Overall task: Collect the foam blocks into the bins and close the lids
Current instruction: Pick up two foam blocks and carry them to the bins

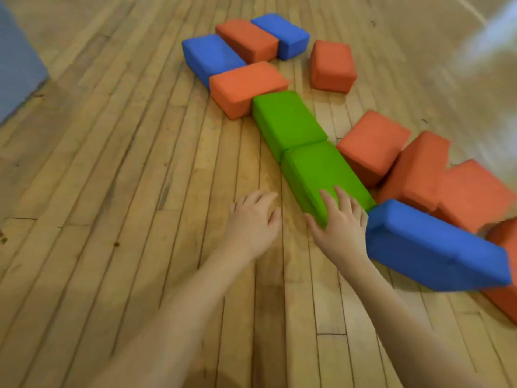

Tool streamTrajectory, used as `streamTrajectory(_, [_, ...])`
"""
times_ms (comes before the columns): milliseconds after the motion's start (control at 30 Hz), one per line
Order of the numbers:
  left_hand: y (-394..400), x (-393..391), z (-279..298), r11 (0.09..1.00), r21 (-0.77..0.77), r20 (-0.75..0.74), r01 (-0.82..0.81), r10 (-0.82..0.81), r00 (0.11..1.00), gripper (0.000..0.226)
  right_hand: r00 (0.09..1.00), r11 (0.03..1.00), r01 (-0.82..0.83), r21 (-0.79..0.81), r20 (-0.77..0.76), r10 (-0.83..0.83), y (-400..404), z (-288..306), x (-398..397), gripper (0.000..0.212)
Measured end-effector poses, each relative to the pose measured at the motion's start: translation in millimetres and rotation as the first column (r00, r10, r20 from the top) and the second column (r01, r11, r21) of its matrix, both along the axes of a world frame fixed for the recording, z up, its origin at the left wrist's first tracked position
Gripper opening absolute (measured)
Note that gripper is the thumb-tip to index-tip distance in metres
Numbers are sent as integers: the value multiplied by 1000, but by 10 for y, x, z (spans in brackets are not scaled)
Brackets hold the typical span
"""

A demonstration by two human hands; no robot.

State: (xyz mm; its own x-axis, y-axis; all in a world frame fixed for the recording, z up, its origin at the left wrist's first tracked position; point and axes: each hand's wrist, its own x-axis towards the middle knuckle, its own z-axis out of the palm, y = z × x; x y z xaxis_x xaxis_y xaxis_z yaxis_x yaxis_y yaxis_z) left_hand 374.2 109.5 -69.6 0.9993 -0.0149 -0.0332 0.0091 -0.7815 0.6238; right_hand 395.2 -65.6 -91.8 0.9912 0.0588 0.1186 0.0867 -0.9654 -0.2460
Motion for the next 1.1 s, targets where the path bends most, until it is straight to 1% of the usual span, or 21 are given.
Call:
streamTrajectory(67, [-340,85,-151,999,32,-73,40,-38,997,46,1000,995,10,-97,-15,-11,-318,-145,63,63])
streamTrajectory(167, [-708,248,-288,986,90,-134,139,-126,983,51,998,980,41,-195,44,-33,-665,-162,177,66])
streamTrajectory(233, [-895,346,-341,962,131,-162,239,-218,963,55,996,974,73,-215,61,-61,-838,-120,199,67])
streamTrajectory(333, [-1147,430,-419,905,195,-220,378,-335,916,62,995,969,100,-225,25,-96,-1074,-100,172,68])
streamTrajectory(400, [-1289,454,-469,861,222,-229,457,-410,883,65,997,973,71,-221,6,-72,-1188,-105,176,67])
streamTrajectory(467, [-1375,470,-497,838,209,-222,504,-462,859,66,999,978,19,-209,39,-11,-1269,-119,205,63])
streamTrajectory(567, [-1342,460,-475,874,87,-157,479,-463,872,65,991,990,0,-138,131,18,-1280,-79,219,55])
streamTrajectory(633, [-1212,410,-420,892,31,-116,450,-444,888,63,985,996,-10,-94,171,26,-1178,-13,186,50])
streamTrajectory(733, [-984,286,-316,903,15,-83,429,-427,901,59,981,995,-53,-82,182,67,-907,82,95,42])
streamTrajectory(800, [-832,185,-258,908,19,-75,418,-415,907,56,984,997,-79,-28,160,82,-696,155,29,37])
streamTrajectory(867, [-683,51,-230,908,-33,-97,417,-418,903,59,984,994,-78,80,164,64,-506,255,-28,38])
streamTrajectory(933, [-533,-108,-206,904,-146,-88,401,-416,905,61,984,971,-86,223,170,48,-322,401,-68,42])
streamTrajectory(1000, [-345,-231,-175,917,-205,-47,343,-359,932,68,986,925,-117,361,154,65,-132,540,-118,43])
streamTrajectory(1100, [-9,-330,-84,939,-232,-10,255,-264,964,71,988,841,-146,521,119,97,123,646,-194,42])
